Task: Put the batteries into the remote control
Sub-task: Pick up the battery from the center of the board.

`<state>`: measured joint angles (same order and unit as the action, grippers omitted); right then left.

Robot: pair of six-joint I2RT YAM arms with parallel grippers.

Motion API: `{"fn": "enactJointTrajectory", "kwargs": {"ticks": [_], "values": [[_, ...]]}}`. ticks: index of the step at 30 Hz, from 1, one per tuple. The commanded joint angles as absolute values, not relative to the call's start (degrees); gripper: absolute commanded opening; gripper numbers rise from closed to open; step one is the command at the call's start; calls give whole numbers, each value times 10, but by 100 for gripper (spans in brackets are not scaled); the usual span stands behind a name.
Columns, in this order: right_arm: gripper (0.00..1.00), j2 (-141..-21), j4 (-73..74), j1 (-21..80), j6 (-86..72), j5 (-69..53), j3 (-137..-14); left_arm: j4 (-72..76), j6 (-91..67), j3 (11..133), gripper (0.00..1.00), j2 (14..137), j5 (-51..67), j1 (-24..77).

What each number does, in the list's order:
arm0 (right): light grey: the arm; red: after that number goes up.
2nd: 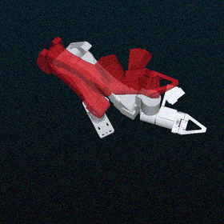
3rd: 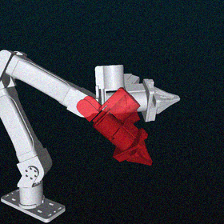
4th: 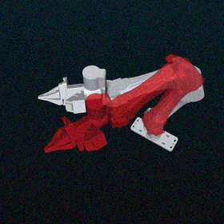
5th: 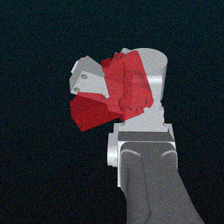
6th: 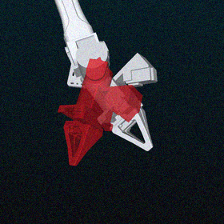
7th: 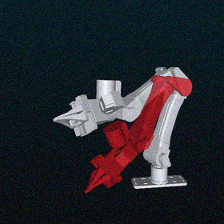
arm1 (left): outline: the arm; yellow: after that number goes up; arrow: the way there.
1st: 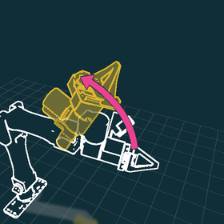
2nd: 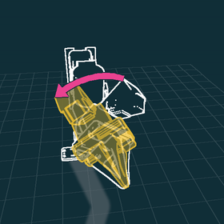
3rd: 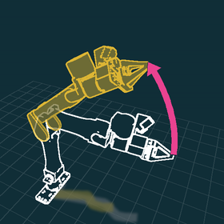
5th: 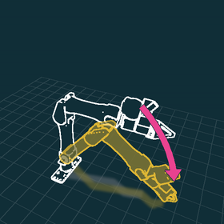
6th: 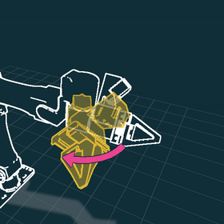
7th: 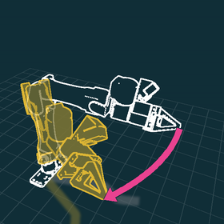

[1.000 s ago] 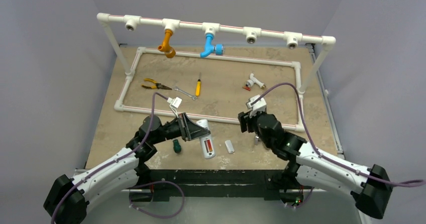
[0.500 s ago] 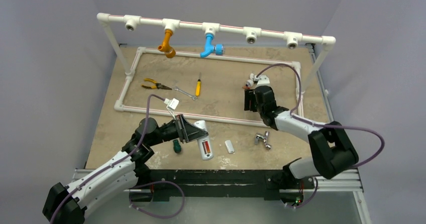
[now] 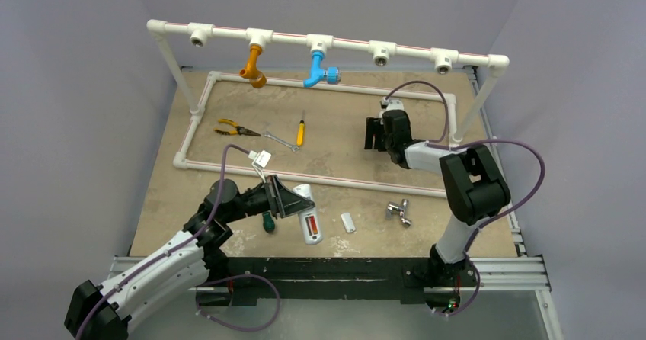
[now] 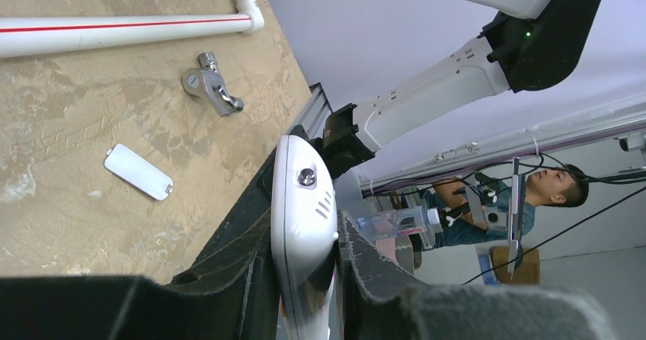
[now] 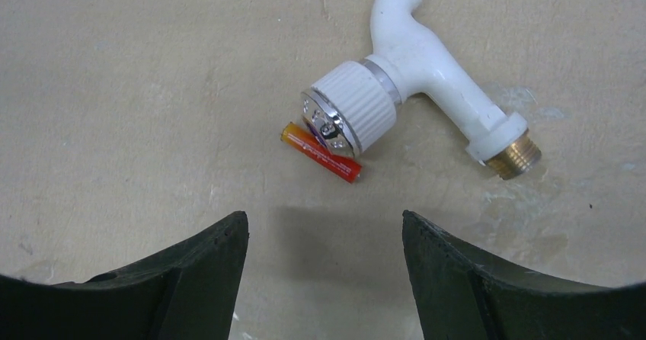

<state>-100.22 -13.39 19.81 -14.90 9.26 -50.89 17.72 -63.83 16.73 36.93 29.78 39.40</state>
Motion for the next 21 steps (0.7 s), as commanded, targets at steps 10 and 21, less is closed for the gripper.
{"fn": "enactJointTrajectory", "kwargs": {"ticks": [10, 21], "values": [[72, -1077, -111, 184, -184, 73, -609, 166, -624, 190, 0, 339, 297, 394], [73, -1108, -128, 180, -174, 7, -623, 132, -613, 207, 0, 327, 293, 394]]}}
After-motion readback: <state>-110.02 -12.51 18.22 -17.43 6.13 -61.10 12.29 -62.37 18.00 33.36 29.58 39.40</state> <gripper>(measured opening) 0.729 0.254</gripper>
